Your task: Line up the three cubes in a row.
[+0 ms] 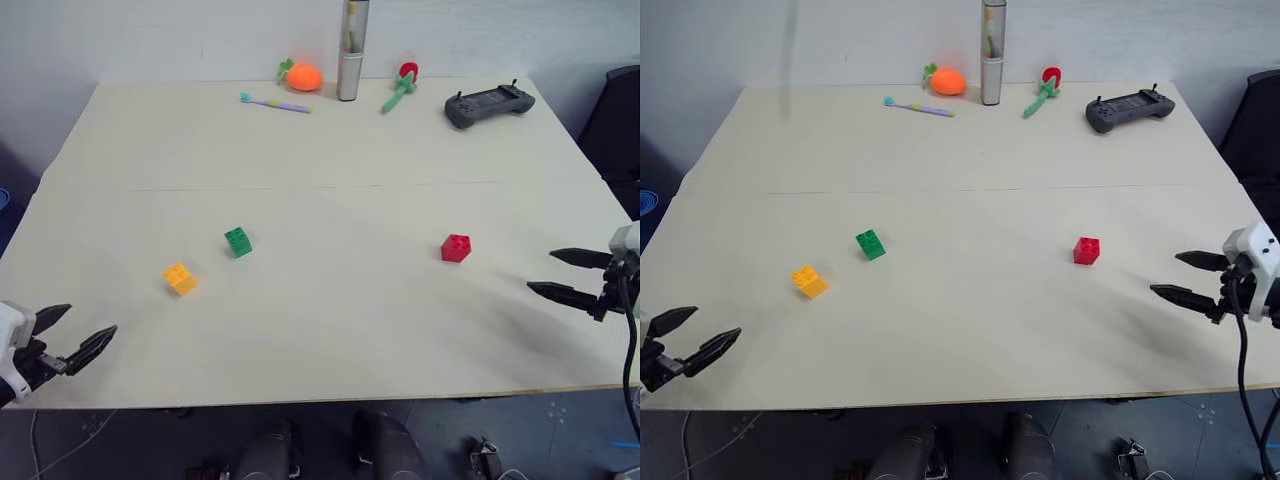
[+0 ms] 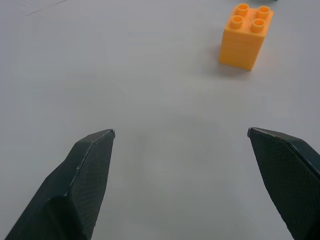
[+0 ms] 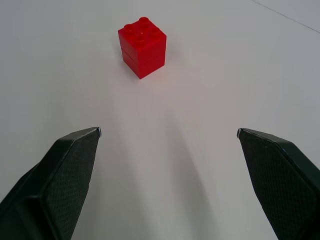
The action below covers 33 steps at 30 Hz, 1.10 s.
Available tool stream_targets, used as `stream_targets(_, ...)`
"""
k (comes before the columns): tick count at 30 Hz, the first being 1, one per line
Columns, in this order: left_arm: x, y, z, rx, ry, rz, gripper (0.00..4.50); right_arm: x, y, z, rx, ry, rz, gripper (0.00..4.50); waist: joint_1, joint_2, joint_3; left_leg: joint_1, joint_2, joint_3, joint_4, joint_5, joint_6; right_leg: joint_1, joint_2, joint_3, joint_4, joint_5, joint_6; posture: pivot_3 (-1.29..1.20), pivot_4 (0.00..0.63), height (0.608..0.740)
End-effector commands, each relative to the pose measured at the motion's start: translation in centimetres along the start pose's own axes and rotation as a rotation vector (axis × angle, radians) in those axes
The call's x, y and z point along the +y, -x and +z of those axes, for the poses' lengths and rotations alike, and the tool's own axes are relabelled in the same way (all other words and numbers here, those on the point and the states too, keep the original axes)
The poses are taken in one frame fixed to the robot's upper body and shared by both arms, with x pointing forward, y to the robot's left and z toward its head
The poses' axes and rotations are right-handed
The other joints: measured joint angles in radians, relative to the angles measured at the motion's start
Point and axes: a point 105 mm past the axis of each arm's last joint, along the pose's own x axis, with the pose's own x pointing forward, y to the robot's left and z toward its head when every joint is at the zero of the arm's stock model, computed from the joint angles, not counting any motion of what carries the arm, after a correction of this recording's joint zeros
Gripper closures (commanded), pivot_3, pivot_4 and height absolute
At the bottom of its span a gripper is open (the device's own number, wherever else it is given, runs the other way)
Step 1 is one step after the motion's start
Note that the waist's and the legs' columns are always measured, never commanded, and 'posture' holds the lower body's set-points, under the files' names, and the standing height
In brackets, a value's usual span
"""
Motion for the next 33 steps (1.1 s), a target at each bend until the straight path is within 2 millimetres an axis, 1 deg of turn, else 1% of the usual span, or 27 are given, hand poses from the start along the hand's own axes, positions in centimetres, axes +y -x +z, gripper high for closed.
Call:
stream_targets(1, 0.2, 0.1, 0.3, 0.002, -0.044, 0.015, 0.01, 0.0, 0.1, 1.0, -0.044, 0.024, -0.015, 0.00, 0.001, 0.000, 0.000, 0.000, 0.000, 0.000, 0.000, 0.000, 0.000, 0.000, 0.000, 0.000, 0.000, 0.000, 0.000, 0.00, 0.150, 0.740)
stream_targets(3, 0.1, 0.0, 0.5, -0.019, -0.003, 0.013, 0.01, 0.1, 0.1, 1.1, -0.046, 0.025, -0.015, 0.00, 0.001, 0.000, 0.000, 0.000, 0.000, 0.000, 0.000, 0.000, 0.000, 0.000, 0.000, 0.000, 0.000, 0.000, 0.000, 0.00, 0.150, 0.740)
stream_targets(7, -0.1, -0.2, 0.9, -0.021, -0.024, -0.007, 0.01, 0.3, 0.0, 0.9, -0.042, 0.026, -0.015, 0.00, 0.002, 0.000, 0.000, 0.000, 0.000, 0.000, 0.000, 0.000, 0.000, 0.000, 0.000, 0.000, 0.000, 0.000, 0.000, 0.00, 0.150, 0.740)
stream_targets(22, -0.2, -0.7, 1.0, -0.024, -0.032, -0.019, 0.01, 0.3, -0.1, 0.7, -0.029, 0.043, -0.041, 0.00, 0.001, 0.000, 0.000, 0.000, 0.000, 0.000, 0.000, 0.001, 0.000, 0.000, 0.000, 0.000, 0.001, 0.000, 0.000, 0.00, 0.150, 0.740)
stream_targets(25, -0.3, -1.0, 1.3, -0.029, -0.036, -0.037, 0.01, 0.2, 0.0, 0.9, -0.026, 0.056, -0.046, 0.00, 0.001, 0.000, 0.000, 0.000, 0.000, 0.000, 0.000, 0.001, 0.001, 0.000, 0.000, 0.000, 0.001, 0.000, 0.000, 0.00, 0.150, 0.740)
stream_targets(27, -0.7, -1.4, 2.0, -0.047, -0.046, -0.078, 0.01, 0.4, -0.2, 1.3, -0.019, 0.076, -0.031, 0.00, 0.002, 0.000, 0.000, 0.000, 0.000, 0.000, 0.000, 0.001, 0.000, 0.000, 0.000, 0.000, 0.002, 0.000, 0.000, 0.00, 0.150, 0.740)
stream_targets(30, -2.0, -2.2, 4.0, -0.081, -0.078, -0.194, 0.01, 1.0, -0.9, 2.4, -0.006, 0.110, 0.025, 0.00, 0.002, 0.000, 0.000, 0.000, 0.000, 0.000, 0.001, 0.002, 0.000, 0.000, 0.000, 0.000, 0.002, 0.000, 0.000, 0.00, 0.150, 0.740)
stream_targets(31, -3.1, -2.6, 5.6, -0.104, -0.083, -0.286, 0.01, 1.2, -1.5, 3.1, -0.001, 0.138, 0.068, 0.00, 0.001, 0.000, 0.000, 0.000, 0.000, 0.000, 0.001, 0.002, 0.000, 0.000, 0.000, 0.000, 0.002, 0.000, 0.000, 0.00, 0.150, 0.740)
stream_targets(33, -4.8, -3.0, 7.6, -0.119, -0.086, -0.420, 0.01, 1.4, -2.4, 4.0, 0.008, 0.181, 0.117, 0.00, 0.000, 0.000, 0.000, 0.000, 0.000, 0.000, 0.003, 0.002, 0.000, 0.000, 0.000, 0.000, 0.004, 0.000, 0.000, 0.00, 0.150, 0.740)
